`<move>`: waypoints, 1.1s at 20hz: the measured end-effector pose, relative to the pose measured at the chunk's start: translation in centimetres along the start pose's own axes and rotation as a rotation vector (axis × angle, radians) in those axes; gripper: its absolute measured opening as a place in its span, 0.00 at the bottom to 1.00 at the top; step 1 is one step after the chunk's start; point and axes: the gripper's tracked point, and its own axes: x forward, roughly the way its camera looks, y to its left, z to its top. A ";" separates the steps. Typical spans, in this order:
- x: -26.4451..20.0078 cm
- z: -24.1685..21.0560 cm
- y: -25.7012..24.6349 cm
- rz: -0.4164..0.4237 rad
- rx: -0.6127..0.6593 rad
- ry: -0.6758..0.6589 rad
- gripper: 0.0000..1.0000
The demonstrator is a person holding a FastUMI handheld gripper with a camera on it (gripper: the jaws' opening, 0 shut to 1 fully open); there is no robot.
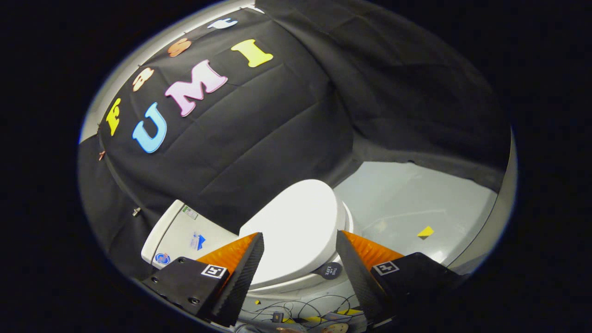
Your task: Open the toilet lid.
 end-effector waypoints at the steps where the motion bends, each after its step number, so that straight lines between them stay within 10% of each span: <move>1: 1.2 -1.1 -1.1 -0.020 0.025 0.029 0.98; 16: 8.1 -12.2 -4.9 0.005 0.283 0.261 0.84; 18: 8.0 -12.0 -4.4 0.022 0.307 0.256 0.49; 22: 8.6 -12.2 -4.8 0.036 0.331 0.252 0.39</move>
